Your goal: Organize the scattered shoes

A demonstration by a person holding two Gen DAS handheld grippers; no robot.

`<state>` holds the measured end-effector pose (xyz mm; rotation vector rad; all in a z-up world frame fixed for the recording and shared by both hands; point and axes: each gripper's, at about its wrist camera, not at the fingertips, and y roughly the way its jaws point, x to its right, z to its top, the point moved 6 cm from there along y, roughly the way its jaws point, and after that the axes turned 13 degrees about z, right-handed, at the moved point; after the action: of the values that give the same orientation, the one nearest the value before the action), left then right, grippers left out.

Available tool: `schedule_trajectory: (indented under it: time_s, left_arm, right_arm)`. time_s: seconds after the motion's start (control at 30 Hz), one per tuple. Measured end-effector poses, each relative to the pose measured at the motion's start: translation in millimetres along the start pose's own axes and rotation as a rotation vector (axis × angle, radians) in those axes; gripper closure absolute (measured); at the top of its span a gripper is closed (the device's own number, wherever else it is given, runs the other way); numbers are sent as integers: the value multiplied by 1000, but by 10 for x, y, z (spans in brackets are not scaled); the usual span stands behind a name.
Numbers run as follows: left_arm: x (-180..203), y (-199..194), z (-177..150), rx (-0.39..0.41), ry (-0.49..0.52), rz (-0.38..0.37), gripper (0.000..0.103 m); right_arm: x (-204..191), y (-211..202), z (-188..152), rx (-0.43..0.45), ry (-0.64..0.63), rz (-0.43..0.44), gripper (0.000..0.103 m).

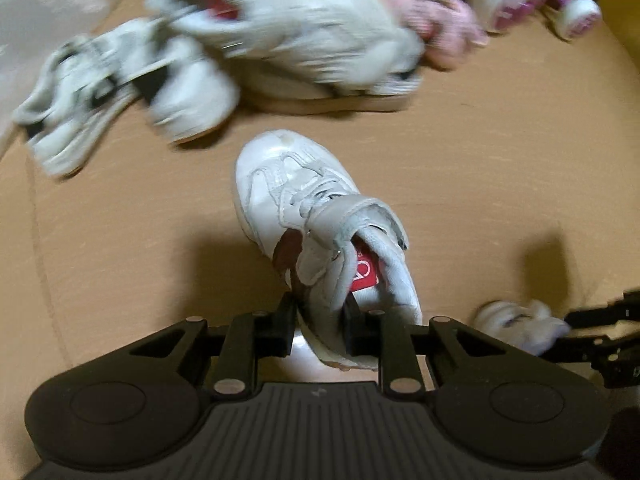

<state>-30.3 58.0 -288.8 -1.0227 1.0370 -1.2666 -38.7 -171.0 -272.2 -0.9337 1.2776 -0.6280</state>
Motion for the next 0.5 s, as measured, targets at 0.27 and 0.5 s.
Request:
schedule_trajectory:
  time_s: [0.27, 0.5]
  left_arm:
    - [634, -25, 241, 55, 63, -55, 81]
    - [908, 51, 308, 90, 274, -13, 81]
  right_arm:
    - [90, -58, -111, 13, 18, 0, 42]
    - [124, -42, -100, 18, 30, 37, 41]
